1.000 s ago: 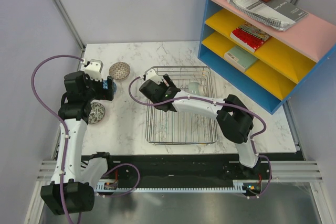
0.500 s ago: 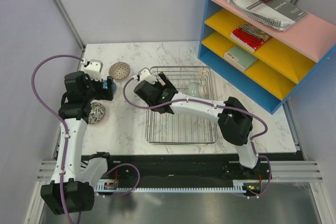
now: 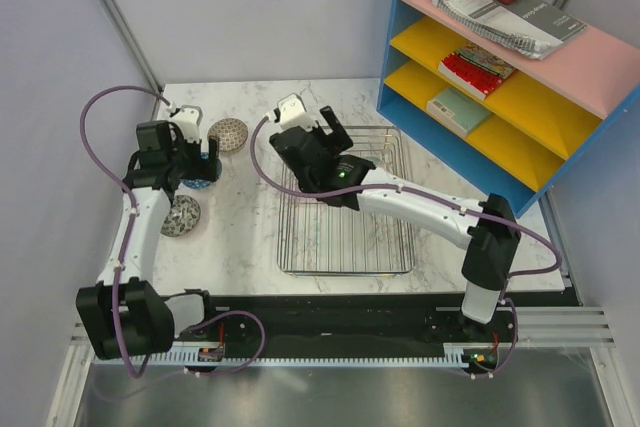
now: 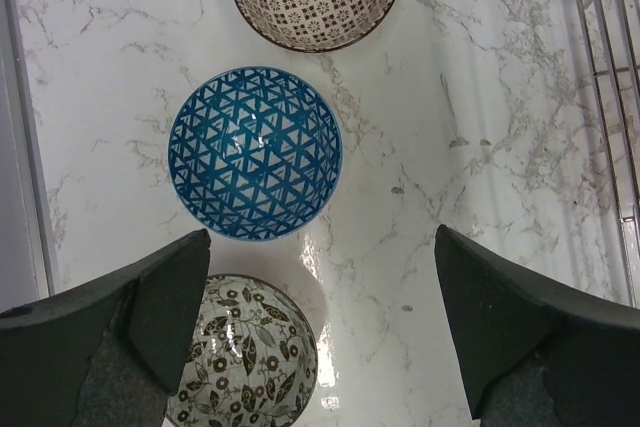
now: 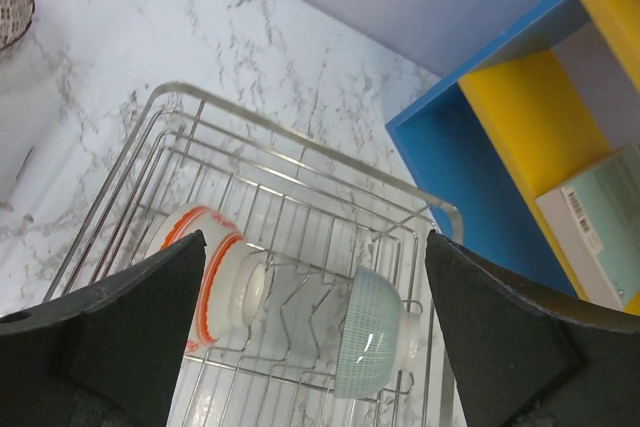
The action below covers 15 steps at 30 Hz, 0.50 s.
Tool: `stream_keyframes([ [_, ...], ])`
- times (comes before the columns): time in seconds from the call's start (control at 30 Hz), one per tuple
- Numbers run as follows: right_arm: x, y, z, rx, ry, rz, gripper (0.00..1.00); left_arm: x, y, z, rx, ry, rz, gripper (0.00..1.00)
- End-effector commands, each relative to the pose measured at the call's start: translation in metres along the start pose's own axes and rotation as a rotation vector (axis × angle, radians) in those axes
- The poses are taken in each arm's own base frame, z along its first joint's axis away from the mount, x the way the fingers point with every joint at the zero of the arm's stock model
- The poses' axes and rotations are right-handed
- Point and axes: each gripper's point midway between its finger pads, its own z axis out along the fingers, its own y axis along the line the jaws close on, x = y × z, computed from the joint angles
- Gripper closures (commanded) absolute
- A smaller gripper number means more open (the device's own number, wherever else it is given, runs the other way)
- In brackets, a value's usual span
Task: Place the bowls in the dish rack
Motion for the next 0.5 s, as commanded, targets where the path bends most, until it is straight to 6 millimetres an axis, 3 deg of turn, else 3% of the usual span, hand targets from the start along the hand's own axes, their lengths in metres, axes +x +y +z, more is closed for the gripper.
stream_keyframes([
  [0.0, -0.030, -0.054, -0.008, 0.081, -0.065, 0.083, 0.02, -0.052, 0.017, 0.015, -0.034, -0.103, 0.046, 0.00],
  [0.13, -0.028, -0.085, -0.001, 0.099, -0.060, 0.128, 0.02, -0.065, 0.032, 0.044, -0.092, -0.076, 0.054, 0.00],
  [0.23, -0.021, -0.097, 0.002, 0.094, -0.051, 0.144, 0.02, -0.078, 0.045, 0.073, -0.125, -0.060, 0.069, 0.00],
  [0.3, -0.016, -0.105, 0.004, 0.091, -0.046, 0.155, 0.02, -0.069, 0.048, 0.101, -0.134, -0.004, 0.080, 0.00],
  [0.33, -0.015, -0.108, 0.004, 0.092, -0.045, 0.160, 0.02, -0.077, 0.052, 0.106, -0.144, -0.011, 0.085, 0.00],
  [0.37, -0.013, -0.110, 0.004, 0.089, -0.044, 0.168, 0.02, -0.066, 0.053, 0.125, -0.142, 0.032, 0.088, 0.00],
  [0.47, -0.011, -0.122, 0.006, 0.095, -0.042, 0.189, 0.02, -0.071, 0.062, 0.146, -0.170, 0.048, 0.093, 0.01],
])
